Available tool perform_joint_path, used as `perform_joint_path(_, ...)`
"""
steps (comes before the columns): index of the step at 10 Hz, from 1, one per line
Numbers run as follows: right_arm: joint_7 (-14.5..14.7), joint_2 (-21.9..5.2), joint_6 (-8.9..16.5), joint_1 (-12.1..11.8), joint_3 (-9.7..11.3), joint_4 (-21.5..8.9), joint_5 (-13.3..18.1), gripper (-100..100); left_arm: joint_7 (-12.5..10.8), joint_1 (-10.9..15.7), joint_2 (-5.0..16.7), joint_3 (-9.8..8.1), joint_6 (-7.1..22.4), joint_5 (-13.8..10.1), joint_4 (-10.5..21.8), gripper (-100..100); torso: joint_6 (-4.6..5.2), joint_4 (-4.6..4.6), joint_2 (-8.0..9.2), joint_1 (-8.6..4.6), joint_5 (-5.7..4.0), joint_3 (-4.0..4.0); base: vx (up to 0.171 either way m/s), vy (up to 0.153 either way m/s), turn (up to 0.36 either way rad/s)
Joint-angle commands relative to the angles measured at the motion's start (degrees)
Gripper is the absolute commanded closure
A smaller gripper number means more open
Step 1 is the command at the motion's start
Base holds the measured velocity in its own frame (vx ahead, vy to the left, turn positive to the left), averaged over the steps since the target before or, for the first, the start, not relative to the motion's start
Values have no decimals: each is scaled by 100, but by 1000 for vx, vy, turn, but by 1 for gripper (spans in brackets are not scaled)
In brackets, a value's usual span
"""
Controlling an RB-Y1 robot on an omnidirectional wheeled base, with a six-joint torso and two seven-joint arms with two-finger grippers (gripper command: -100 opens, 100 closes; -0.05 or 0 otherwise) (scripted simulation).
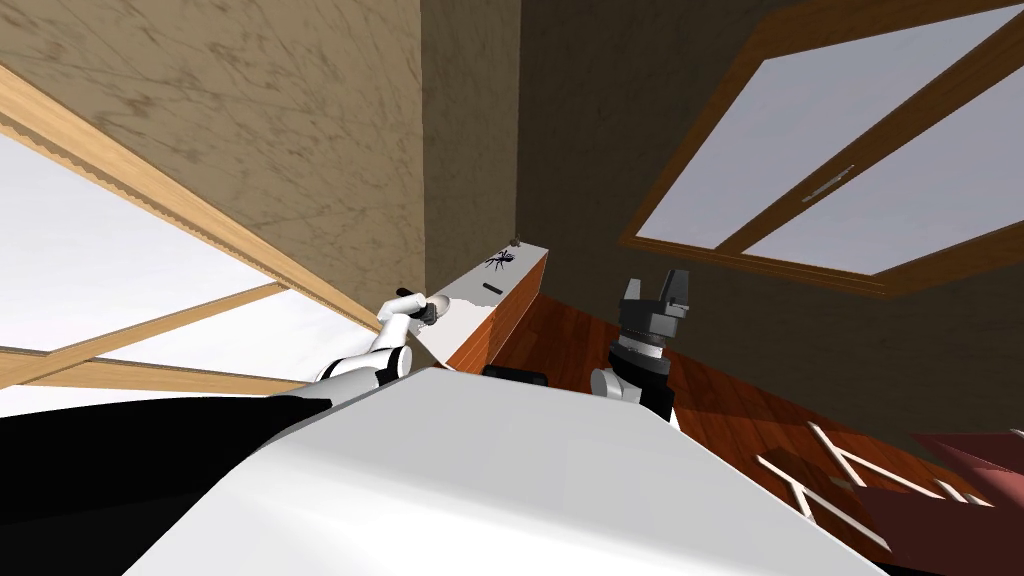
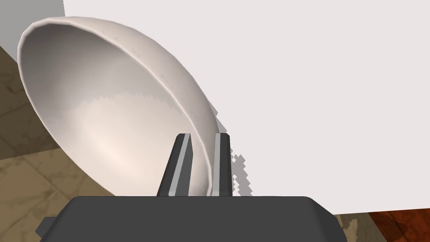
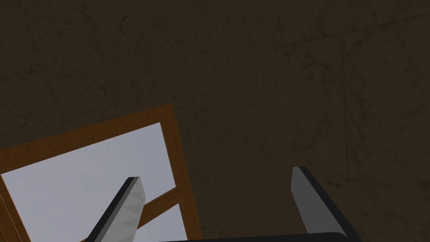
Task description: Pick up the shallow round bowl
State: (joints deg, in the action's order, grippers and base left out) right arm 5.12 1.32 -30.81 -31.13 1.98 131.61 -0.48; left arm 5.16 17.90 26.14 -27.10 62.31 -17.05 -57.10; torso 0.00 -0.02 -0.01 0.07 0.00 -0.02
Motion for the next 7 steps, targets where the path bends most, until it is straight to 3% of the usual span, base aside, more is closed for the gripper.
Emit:
perform_joint_path(1, 0, 0, 0, 0, 0, 0, 0, 0, 0, 0, 0, 0, 0, 0, 0, 100, 0, 0, 0, 0, 0, 0, 0, 0, 0)
perform_joint_path(3, 0, 0, 0, 0, 0, 0, 0, 0, -4, -1, 0, -2, 2, -1, 1, 100, 2, 0, -1, 2, 0, -1, 0, 0, 0)
perform_joint_path(4, 0, 0, 0, 0, 0, 0, 0, 0, -5, -1, 0, -2, 2, -1, 1, 0, 2, 0, -1, 1, 0, -1, 0, 0, 0)
perform_joint_path(5, 0, 0, 0, 0, 0, 0, 0, 0, 43, 32, 89, -60, 199, -36, -107, 100, 2, 0, -1, 1, 0, -1, -31, -27, -5)
perform_joint_path(7, 0, 0, 0, 0, 0, 0, 0, 0, 28, 16, 89, -66, 239, -35, -177, 100, 3, 5, 15, -18, -7, 10, -27, -31, 6)
